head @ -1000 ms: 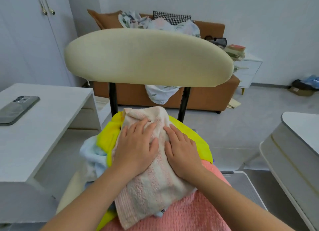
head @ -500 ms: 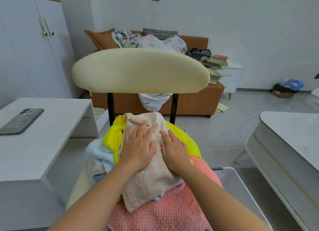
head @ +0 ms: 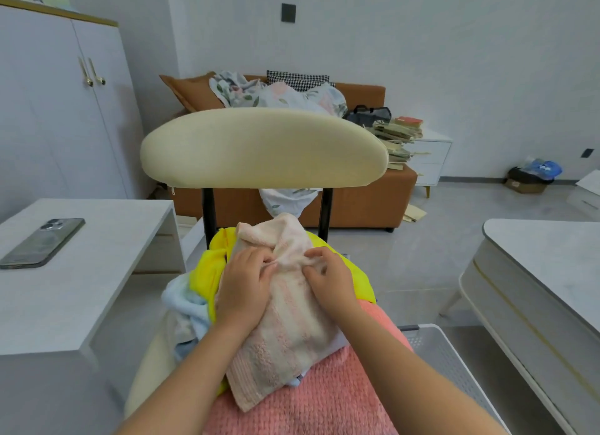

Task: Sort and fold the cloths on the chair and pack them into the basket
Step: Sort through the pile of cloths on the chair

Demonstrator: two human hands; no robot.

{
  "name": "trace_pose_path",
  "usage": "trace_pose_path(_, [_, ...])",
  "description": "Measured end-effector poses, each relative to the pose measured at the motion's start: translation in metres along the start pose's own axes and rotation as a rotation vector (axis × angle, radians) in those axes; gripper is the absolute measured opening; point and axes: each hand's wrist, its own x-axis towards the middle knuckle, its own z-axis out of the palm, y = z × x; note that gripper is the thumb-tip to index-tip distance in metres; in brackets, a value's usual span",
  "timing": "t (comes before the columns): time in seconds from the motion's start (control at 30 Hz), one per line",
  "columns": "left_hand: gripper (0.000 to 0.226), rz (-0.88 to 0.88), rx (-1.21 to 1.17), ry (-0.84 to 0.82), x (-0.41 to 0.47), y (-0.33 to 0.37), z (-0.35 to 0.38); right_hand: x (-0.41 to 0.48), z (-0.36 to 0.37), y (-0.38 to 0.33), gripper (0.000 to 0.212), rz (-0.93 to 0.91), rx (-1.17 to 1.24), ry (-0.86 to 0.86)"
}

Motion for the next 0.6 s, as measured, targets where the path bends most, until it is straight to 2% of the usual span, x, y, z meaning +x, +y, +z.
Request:
trace_pose_path(0.07, [0.011,0.007,-0.090,0.062,0.004,0.004,-0.008,0.001,-0.004,-0.010,0.012,0.003,0.114,0.073])
trace_pose_path(0.17, [0.010,0.073,-0.154,0.150,0.011,0.017,-0.023,-0.002,-0.010,-0.028,0.018,-0.061,0.296,0.185])
trace_pose_path(0.27, [0.008,0.024,-0.187,0.181,0.022,0.034,-0.034,0.000,-0.020,-0.042,0.012,-0.057,0.390,0.210])
trace_pose_path(0.37, [0.007,-0.063,-0.121,0.066,0.034,0.037,-0.035,0.006,-0.031,-0.044,0.004,0.076,0.350,0.119])
trace_pose_path(0.5, [0.016,-0.085,0.135,-0.161,0.025,0.023,-0.028,0.009,-0.043,-0.033,0.010,0.259,0.373,0.112])
trace_pose_path(0.6, [0.031,-0.144,0.223,-0.134,0.012,0.017,-0.030,0.007,-0.052,-0.031,0.016,0.301,0.436,0.103])
